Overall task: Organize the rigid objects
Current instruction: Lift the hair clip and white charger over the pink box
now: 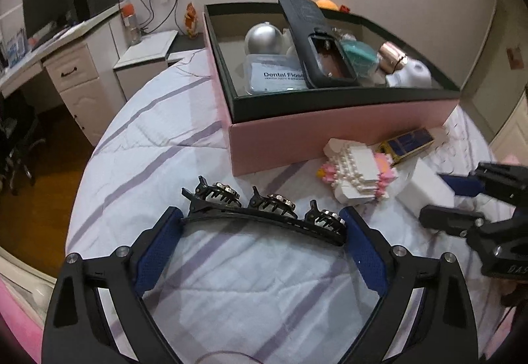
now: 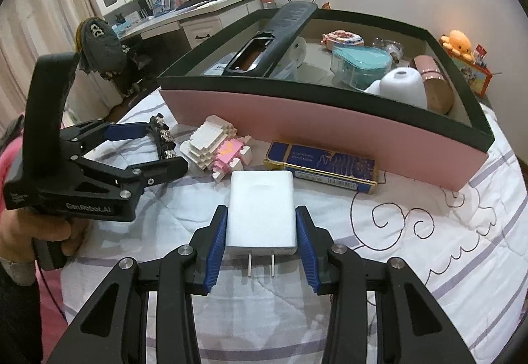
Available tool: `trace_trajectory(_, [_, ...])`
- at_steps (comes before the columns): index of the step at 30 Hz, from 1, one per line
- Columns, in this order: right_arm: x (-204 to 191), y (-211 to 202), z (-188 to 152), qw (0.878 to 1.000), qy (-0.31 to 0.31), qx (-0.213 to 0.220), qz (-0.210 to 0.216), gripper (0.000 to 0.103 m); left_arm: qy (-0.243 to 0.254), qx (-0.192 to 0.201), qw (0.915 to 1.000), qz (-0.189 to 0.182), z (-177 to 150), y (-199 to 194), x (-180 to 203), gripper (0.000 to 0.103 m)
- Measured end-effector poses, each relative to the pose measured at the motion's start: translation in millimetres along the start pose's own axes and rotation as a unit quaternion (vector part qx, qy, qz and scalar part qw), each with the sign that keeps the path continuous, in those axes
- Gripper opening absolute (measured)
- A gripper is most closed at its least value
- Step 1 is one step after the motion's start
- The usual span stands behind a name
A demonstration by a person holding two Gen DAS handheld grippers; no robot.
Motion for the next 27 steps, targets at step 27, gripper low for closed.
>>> trace_trajectory(27, [52, -64, 79, 0.995, 0.030, 0.095, -0.013, 0.041, 0.033, 0.088, 0.9954, -0.017, 85, -44, 69, 0.096])
Point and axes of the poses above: each gripper's, at about its wrist camera, not at the fingertips, and y roughly the way its jaws point, x to its right, z to its top, the point moved 8 cm from there along y, roughly the way its jaws point, and after that the axes turned 13 degrees about -z, right-handed, at the moved point
